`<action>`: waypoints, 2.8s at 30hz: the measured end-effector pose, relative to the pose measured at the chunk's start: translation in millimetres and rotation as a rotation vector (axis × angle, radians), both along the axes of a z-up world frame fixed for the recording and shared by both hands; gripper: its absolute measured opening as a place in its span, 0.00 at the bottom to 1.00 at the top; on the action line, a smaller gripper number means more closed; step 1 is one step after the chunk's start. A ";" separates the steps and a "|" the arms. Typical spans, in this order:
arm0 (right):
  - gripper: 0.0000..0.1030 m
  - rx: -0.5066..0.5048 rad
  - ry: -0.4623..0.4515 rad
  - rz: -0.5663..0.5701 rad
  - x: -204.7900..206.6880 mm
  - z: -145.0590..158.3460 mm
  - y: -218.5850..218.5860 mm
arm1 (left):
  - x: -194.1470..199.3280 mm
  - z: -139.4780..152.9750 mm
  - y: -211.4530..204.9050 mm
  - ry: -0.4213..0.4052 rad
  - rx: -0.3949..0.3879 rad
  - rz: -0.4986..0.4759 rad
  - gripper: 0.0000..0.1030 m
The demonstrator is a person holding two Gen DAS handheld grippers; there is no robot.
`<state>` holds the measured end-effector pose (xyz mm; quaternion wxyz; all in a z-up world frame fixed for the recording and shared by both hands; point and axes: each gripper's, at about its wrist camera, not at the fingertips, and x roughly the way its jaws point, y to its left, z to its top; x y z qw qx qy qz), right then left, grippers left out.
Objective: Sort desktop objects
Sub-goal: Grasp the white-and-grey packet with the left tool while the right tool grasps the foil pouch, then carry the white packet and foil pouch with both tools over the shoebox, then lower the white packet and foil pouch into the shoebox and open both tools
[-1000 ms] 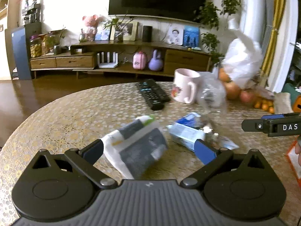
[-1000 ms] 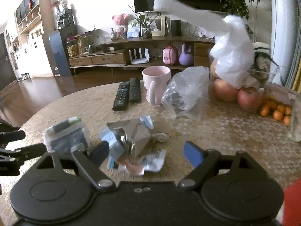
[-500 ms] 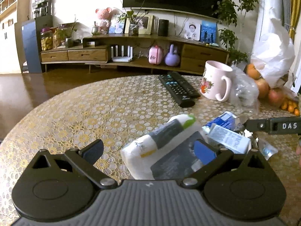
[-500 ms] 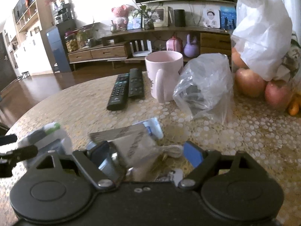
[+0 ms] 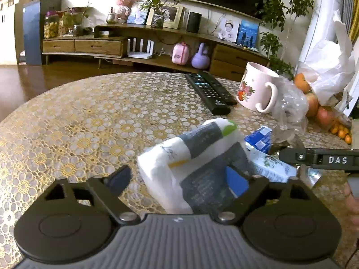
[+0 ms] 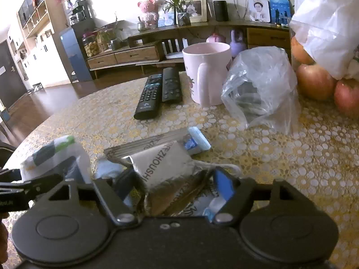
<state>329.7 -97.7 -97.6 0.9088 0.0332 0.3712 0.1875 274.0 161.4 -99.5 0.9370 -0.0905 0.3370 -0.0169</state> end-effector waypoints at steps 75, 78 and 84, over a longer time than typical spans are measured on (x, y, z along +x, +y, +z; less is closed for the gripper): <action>0.51 -0.028 -0.155 -0.594 -323.8 136.5 -300.1 | -209.4 169.0 -357.2 -0.190 0.043 -0.703 0.21; 0.51 -0.051 -0.149 -0.631 -315.6 130.3 -318.7 | -198.5 162.0 -384.5 -0.195 0.073 -0.745 0.21; 0.51 -0.071 -0.118 -0.676 -299.1 112.7 -346.4 | -178.7 138.7 -425.0 -0.161 0.118 -0.783 0.21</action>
